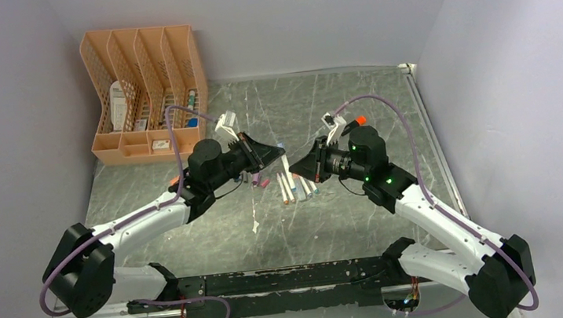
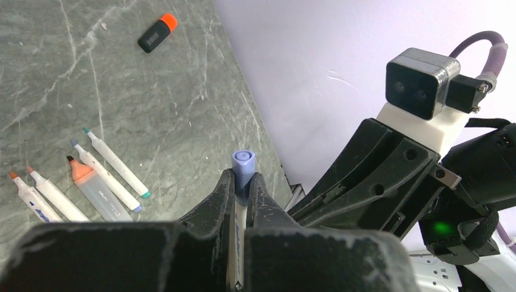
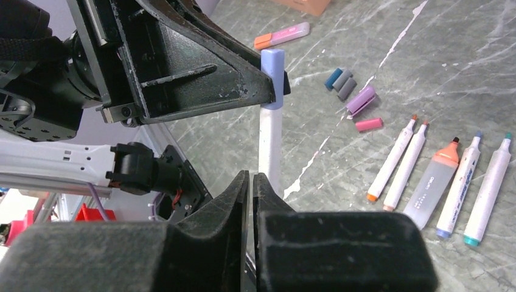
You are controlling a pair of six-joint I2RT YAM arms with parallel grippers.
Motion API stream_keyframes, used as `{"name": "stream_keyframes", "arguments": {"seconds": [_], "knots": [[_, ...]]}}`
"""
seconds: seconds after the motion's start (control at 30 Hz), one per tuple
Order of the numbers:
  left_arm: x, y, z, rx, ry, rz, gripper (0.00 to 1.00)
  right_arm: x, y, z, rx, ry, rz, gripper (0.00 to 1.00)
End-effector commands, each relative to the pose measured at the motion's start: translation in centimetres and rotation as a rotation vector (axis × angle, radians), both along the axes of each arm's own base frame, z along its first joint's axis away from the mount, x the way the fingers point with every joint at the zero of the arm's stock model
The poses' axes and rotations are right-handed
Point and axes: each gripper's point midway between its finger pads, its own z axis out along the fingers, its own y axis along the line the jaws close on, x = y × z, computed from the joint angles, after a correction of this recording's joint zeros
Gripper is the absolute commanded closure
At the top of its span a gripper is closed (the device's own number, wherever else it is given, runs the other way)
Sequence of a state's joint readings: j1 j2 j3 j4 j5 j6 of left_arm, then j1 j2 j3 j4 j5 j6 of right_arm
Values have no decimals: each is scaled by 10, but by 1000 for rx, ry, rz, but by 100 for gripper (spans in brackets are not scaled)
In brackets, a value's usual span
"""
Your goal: Open the pen caps
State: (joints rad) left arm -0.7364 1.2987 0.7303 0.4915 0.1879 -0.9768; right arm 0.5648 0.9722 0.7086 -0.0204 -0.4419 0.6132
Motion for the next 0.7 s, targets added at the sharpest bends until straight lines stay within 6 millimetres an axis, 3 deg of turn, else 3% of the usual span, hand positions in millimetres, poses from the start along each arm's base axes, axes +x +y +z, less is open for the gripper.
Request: {"name": "stream_keyframes", "arguments": {"seconds": [0.0,0.2,0.4,0.47,0.57,0.67], "knots": [[1,-5,17,-33,-45,-11,93,-2,1,2,5,-10,9,90],[0,-3,21,-41,-51,-9,93,1,5,-9,-12,15,19,69],[-2,-4,22,-62,-48,-14,93,1,14,-16,-9,26,47,67],[-2,-5,24,-75,-50,-17,93,2,17,-18,-13,27,52,75],[-3,-5,24,-76,-51,-21,90,2,19,-19,-17,24,56,96],[-2,-6,24,-69,-54,-27,70,0,20,-17,-20,18,67,100]]}}
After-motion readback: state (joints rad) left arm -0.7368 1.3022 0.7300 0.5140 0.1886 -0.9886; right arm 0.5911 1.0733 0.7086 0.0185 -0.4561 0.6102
